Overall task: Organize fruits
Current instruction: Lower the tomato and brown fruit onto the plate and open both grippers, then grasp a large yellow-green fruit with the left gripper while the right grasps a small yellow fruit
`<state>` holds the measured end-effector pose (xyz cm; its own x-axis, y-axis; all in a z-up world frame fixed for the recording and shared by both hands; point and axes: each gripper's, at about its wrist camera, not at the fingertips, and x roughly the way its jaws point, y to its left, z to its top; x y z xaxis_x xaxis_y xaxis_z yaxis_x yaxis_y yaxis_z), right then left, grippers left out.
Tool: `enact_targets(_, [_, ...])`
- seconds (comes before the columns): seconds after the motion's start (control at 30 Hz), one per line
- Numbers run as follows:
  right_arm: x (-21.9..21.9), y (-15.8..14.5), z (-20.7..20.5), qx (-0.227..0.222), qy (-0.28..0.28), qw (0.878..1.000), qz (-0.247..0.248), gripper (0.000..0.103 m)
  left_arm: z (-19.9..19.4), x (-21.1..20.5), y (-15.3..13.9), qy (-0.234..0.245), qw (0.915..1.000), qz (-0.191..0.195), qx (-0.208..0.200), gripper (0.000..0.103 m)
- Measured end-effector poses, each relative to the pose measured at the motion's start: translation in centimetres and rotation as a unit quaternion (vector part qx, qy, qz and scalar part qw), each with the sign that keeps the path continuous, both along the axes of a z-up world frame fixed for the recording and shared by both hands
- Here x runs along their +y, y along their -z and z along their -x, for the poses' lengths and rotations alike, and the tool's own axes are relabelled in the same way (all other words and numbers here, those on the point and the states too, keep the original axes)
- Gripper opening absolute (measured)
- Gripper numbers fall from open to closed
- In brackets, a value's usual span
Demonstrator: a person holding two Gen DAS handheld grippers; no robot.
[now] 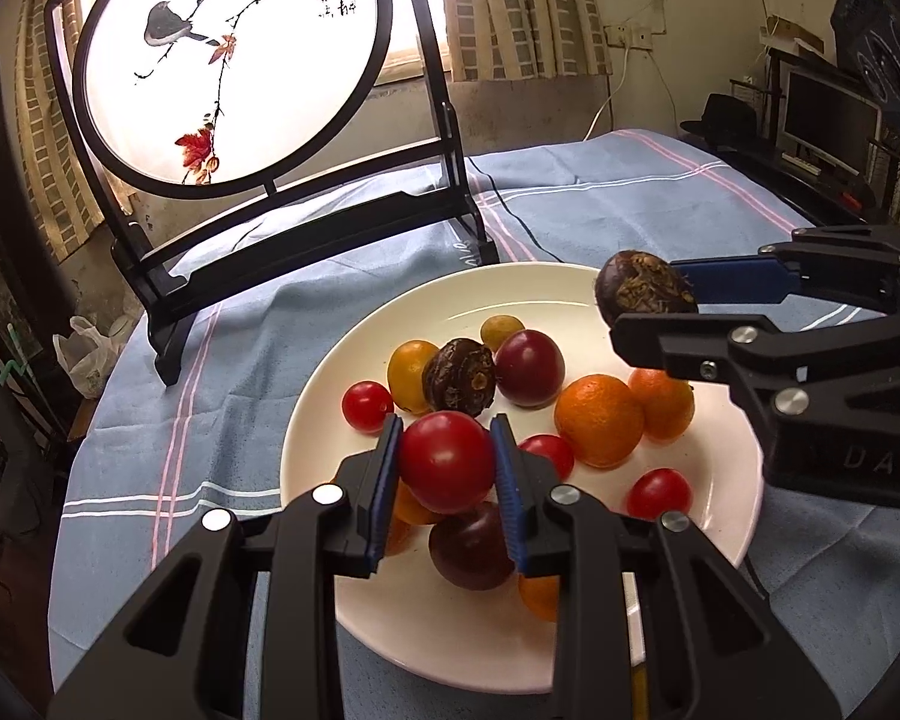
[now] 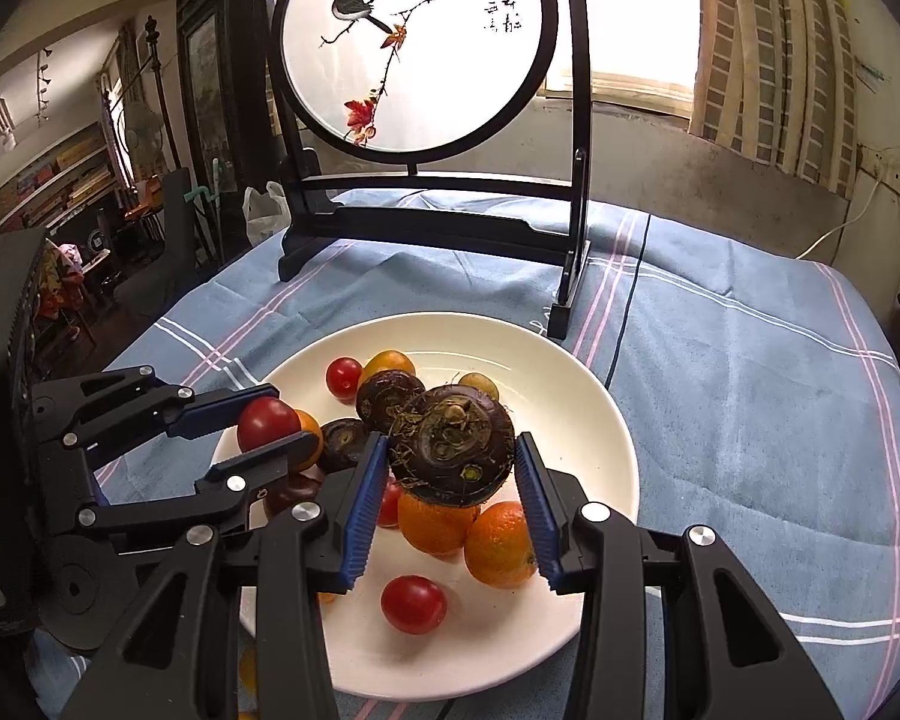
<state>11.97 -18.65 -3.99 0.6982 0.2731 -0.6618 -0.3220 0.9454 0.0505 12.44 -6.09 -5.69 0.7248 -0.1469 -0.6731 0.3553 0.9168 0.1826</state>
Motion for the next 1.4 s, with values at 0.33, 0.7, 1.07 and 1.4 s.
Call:
enact_targets(0.33, [-0.1,1.2,-2.8,0.019,0.031,0.999,-0.004,0.059,-1.1,-1.2,0.6,0.000,0.9997,-0.023,-0.001,0.044])
enact_targets(0.7, [-1.7,-0.4,5.7,-0.011,-0.017,1.000,-0.001,0.063,1.9,3.6,-1.9,-0.033,0.9987,0.020,-0.033,0.064])
enact_targets(1.07, [4.9,6.3,15.4,0.074,-0.141,0.986,0.039,0.052,9.1,7.0,-1.3,-0.020,0.9994,0.022,-0.018,0.069])
enact_targets(1.4, [5.6,7.5,15.1,0.074,-0.129,0.986,0.074,0.027,11.7,5.9,0.1,0.011,0.9997,0.021,0.007,0.070])
